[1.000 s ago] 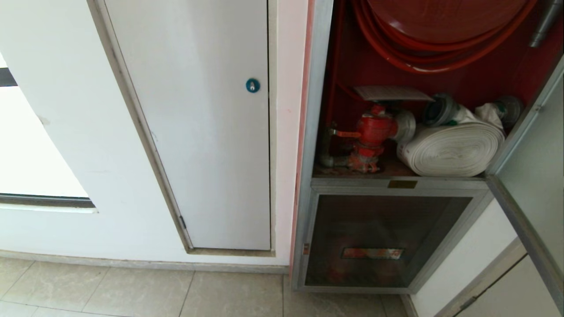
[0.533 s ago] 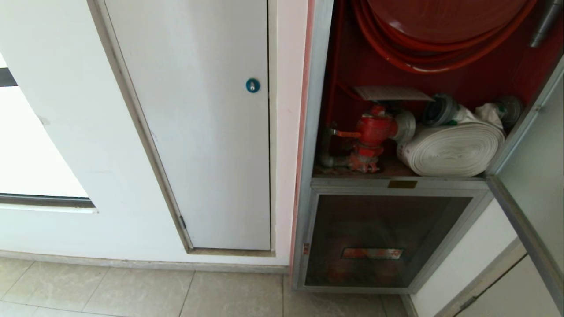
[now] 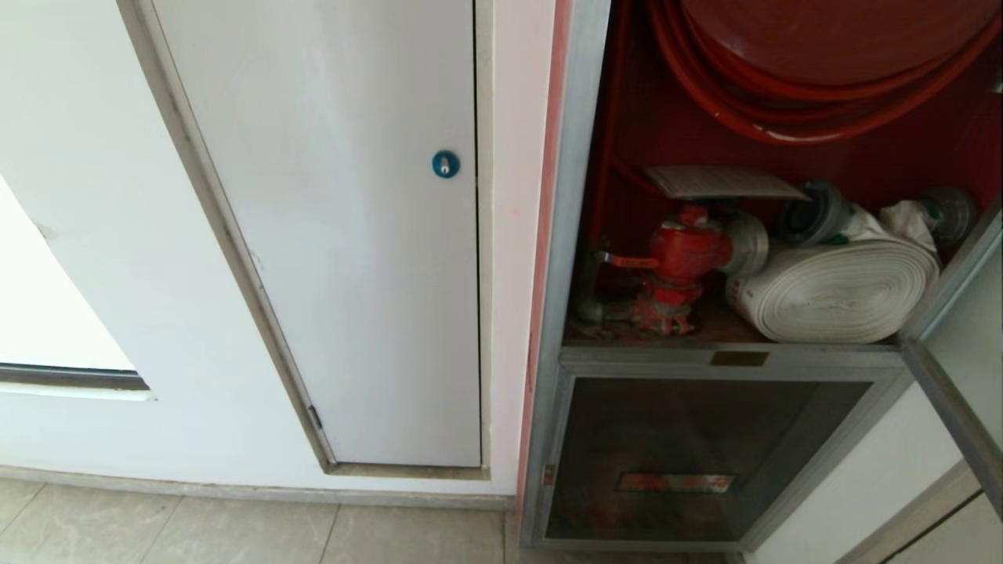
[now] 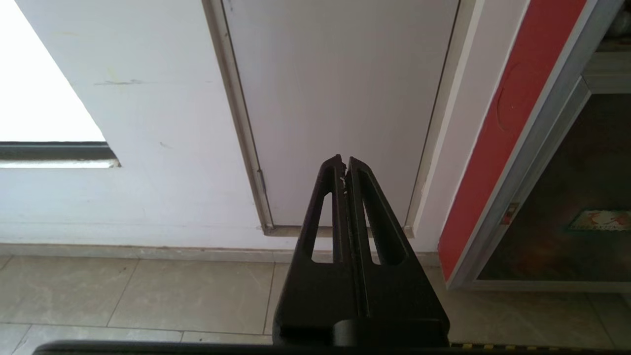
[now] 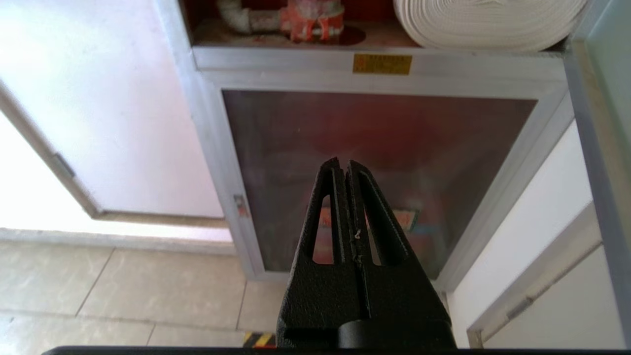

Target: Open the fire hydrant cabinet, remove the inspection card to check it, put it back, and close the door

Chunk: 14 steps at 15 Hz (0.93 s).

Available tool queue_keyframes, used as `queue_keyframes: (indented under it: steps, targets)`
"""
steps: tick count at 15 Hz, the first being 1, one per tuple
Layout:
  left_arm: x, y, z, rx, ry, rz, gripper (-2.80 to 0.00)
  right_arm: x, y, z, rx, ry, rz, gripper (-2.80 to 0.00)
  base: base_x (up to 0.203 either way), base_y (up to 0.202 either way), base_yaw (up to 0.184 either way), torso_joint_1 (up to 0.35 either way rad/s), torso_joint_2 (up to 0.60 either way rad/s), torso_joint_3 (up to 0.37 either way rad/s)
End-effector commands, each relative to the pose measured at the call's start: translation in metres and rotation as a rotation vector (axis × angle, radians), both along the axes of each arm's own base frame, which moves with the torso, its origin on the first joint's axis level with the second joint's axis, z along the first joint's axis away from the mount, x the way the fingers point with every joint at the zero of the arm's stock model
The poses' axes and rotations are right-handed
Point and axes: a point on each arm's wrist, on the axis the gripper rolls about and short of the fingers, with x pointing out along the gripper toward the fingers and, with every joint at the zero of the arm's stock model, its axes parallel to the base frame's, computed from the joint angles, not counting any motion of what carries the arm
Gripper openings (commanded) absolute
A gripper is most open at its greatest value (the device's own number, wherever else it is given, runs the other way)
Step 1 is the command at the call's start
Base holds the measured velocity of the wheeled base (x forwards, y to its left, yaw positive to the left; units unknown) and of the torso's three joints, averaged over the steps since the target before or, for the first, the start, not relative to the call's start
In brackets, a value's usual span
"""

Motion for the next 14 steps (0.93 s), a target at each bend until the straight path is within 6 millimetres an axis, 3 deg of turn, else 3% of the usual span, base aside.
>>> queue_keyframes:
  steps: [1, 14]
  targets:
    - [0.0011, 0.0000, -0.0039, 0.000, 0.015, 0.000, -2.80, 0.0000, 0.0000, 0.0000, 0.001, 0.000, 0.000, -2.80, 0.197, 0.000, -0.003, -0.002, 0.00, 0.002]
    - [0.0011, 0.0000, -0.0039, -0.002, 0.015, 0.000, -2.80, 0.0000, 0.0000, 0.0000, 0.002, 0.000, 0.000, -2.80, 0.197, 0.000, 0.000, 0.001, 0.00, 0.003]
